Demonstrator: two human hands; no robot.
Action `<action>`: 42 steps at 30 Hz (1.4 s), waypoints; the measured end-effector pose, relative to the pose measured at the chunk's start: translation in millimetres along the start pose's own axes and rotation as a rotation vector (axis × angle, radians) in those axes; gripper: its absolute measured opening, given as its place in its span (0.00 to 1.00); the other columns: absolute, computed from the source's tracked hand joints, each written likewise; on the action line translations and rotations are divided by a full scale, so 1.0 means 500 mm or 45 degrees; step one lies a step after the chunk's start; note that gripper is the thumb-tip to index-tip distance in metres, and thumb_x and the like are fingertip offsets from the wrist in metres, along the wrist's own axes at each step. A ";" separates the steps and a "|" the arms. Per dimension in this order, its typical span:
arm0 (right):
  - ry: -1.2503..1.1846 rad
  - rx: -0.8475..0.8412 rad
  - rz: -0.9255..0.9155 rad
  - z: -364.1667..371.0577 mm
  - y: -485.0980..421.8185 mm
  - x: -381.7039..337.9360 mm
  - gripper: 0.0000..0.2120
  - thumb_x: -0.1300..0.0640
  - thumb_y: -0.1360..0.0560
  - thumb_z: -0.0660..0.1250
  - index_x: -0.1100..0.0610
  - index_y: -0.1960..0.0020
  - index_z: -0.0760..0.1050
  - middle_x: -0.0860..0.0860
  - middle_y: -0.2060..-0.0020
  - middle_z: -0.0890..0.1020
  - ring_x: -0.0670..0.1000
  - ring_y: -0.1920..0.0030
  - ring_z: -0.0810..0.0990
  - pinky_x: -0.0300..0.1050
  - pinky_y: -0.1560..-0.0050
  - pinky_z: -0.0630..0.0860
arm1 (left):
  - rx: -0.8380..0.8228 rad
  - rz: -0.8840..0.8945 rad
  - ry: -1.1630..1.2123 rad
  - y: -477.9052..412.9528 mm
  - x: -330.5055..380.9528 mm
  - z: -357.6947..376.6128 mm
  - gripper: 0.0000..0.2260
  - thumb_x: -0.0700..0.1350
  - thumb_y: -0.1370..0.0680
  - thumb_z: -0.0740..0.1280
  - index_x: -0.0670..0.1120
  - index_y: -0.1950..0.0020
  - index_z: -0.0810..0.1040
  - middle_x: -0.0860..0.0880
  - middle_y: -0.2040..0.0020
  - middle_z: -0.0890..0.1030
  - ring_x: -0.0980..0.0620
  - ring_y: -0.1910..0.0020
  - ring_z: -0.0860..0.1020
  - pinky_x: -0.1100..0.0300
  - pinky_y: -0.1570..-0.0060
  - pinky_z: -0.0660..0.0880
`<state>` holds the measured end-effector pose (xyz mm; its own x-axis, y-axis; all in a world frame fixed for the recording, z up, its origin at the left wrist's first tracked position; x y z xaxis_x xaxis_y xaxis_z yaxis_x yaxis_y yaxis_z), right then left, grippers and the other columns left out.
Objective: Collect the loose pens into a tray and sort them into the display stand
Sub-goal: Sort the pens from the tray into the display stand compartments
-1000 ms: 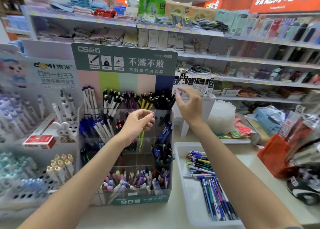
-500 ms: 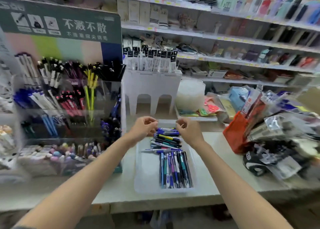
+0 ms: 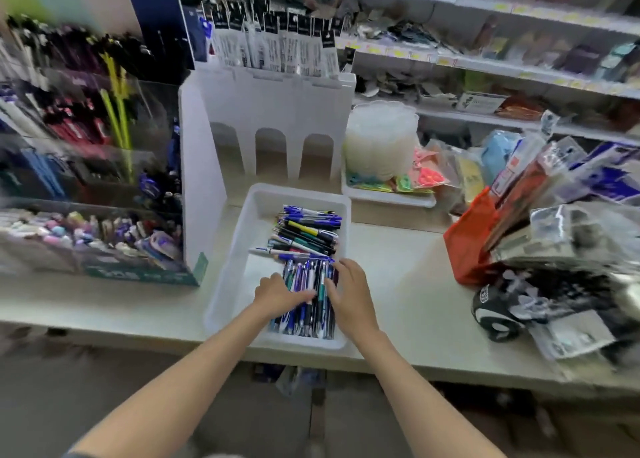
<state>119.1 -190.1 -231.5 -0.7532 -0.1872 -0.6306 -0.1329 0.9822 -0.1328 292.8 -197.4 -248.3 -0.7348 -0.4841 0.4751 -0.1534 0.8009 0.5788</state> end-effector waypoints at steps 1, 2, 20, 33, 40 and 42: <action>-0.031 0.015 -0.002 0.002 -0.001 0.002 0.19 0.52 0.18 0.61 0.56 0.29 0.69 0.50 0.32 0.71 0.46 0.30 0.63 0.40 0.27 0.59 | 0.022 -0.021 0.041 -0.005 -0.001 0.009 0.48 0.70 0.32 0.71 0.40 0.24 0.62 0.42 0.29 0.70 0.42 0.32 0.72 0.50 0.36 0.73; -0.054 0.028 -0.002 0.002 0.000 0.002 0.19 0.52 0.18 0.61 0.56 0.29 0.69 0.49 0.32 0.71 0.45 0.30 0.63 0.38 0.28 0.58 | 0.033 -0.044 0.073 -0.008 -0.003 0.014 0.47 0.69 0.33 0.72 0.41 0.26 0.63 0.42 0.31 0.71 0.42 0.34 0.73 0.50 0.38 0.75; -0.142 0.027 -0.010 0.011 0.007 0.019 0.18 0.52 0.19 0.61 0.56 0.31 0.70 0.49 0.33 0.71 0.45 0.30 0.63 0.43 0.29 0.64 | 0.037 0.031 0.437 0.011 -0.015 0.023 0.14 0.51 0.27 0.76 0.46 0.47 0.80 0.47 0.54 0.85 0.49 0.57 0.83 0.53 0.53 0.81; -0.111 -0.008 0.015 0.013 0.009 0.020 0.18 0.51 0.18 0.61 0.56 0.31 0.70 0.49 0.31 0.69 0.46 0.27 0.61 0.42 0.27 0.60 | 0.084 0.051 0.463 0.014 -0.036 -0.024 0.22 0.46 0.22 0.71 0.41 0.32 0.70 0.43 0.38 0.76 0.43 0.41 0.76 0.53 0.45 0.73; -0.014 -0.023 -0.015 0.014 0.004 0.019 0.17 0.52 0.19 0.61 0.57 0.32 0.71 0.50 0.34 0.72 0.49 0.29 0.64 0.49 0.27 0.64 | 0.089 0.111 0.624 0.026 -0.037 -0.051 0.08 0.42 0.24 0.71 0.36 0.51 0.80 0.46 0.62 0.82 0.48 0.67 0.75 0.56 0.64 0.73; 0.087 0.004 -0.045 0.007 0.001 0.012 0.16 0.53 0.19 0.62 0.56 0.33 0.72 0.49 0.37 0.75 0.49 0.33 0.69 0.46 0.31 0.64 | 0.063 0.123 0.721 0.032 -0.036 -0.062 0.10 0.42 0.23 0.71 0.37 0.47 0.81 0.45 0.58 0.86 0.48 0.62 0.81 0.56 0.60 0.77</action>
<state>116.9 -190.8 -237.8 -0.7902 -0.2200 -0.5720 -0.1580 0.9749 -0.1568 324.0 -186.7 -226.8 -0.2808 -0.5104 0.8128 -0.1440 0.8597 0.4901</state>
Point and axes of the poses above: each hand's wrist, its own y-axis away from the middle knuckle, its own z-axis out of the palm, x = y × z, the point moved 3 cm from there along -y, towards the middle knuckle
